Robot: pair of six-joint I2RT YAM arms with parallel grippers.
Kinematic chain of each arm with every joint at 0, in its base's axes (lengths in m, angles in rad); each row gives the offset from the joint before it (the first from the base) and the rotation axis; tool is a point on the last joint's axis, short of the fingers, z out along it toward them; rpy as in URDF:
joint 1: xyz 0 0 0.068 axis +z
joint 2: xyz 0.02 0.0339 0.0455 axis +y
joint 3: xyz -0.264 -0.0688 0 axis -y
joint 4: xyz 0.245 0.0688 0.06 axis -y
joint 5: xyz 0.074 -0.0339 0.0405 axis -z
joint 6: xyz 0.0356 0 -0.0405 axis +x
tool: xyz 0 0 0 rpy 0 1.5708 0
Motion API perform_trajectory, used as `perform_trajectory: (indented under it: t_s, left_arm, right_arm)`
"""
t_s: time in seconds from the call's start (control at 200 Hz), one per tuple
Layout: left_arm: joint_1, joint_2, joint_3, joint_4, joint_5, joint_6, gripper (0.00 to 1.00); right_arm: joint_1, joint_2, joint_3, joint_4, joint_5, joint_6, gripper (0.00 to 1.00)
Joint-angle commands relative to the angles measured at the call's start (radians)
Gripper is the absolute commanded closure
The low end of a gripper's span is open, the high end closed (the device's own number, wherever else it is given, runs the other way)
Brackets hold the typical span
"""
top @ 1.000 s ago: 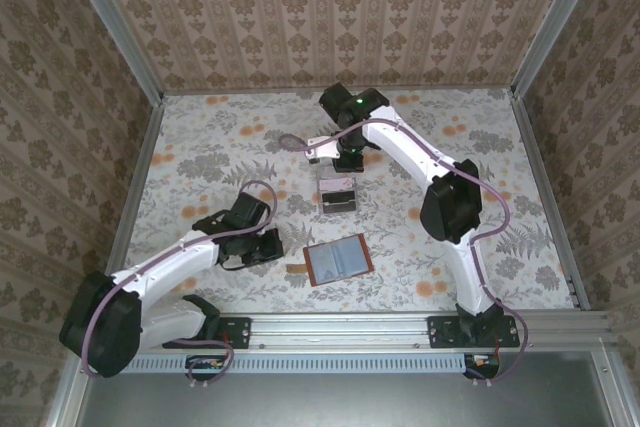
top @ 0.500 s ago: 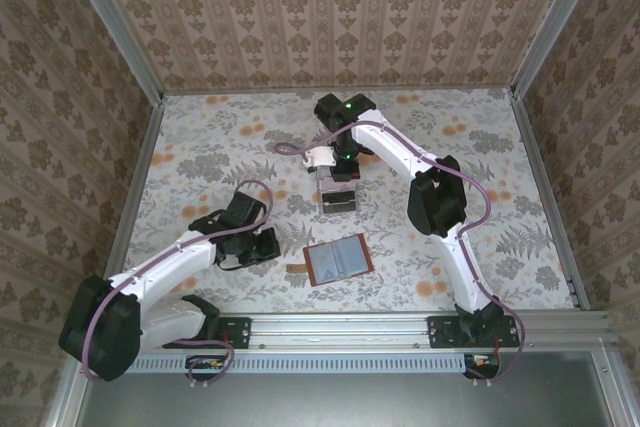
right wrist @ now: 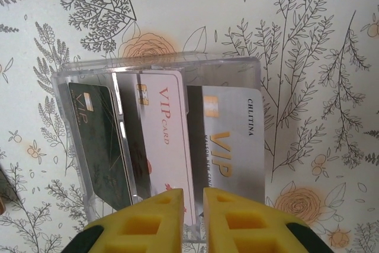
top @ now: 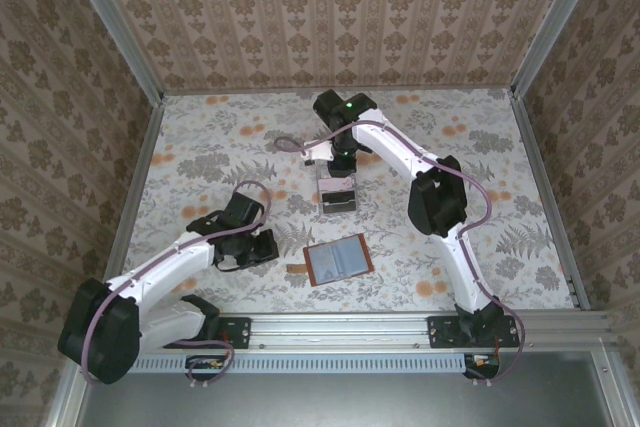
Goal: Take the credit cards out of the card holder
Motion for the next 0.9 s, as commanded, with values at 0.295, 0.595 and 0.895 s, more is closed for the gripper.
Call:
perform_trajectory:
  t_s: [0.295, 0.595, 0.895]
  left_arm:
    - [-0.132, 0.061, 0.066, 0.063, 0.016, -0.017, 0.91]
    - [-0.258, 0.222, 0.095, 0.100, -0.016, -0.065, 0.92]
    - [-0.274, 0.287, 0.106, 0.063, -0.083, -0.068, 0.92]
  right_arm:
    - [0.003, -0.320, -0.322, 0.251, -0.106, 0.377, 0.79]
    - [0.004, -0.610, -0.727, 0.581, -0.093, 0.781, 0.77]
    - [0.015, -0.793, -0.952, 0.656, -0.079, 1.051, 0.75]
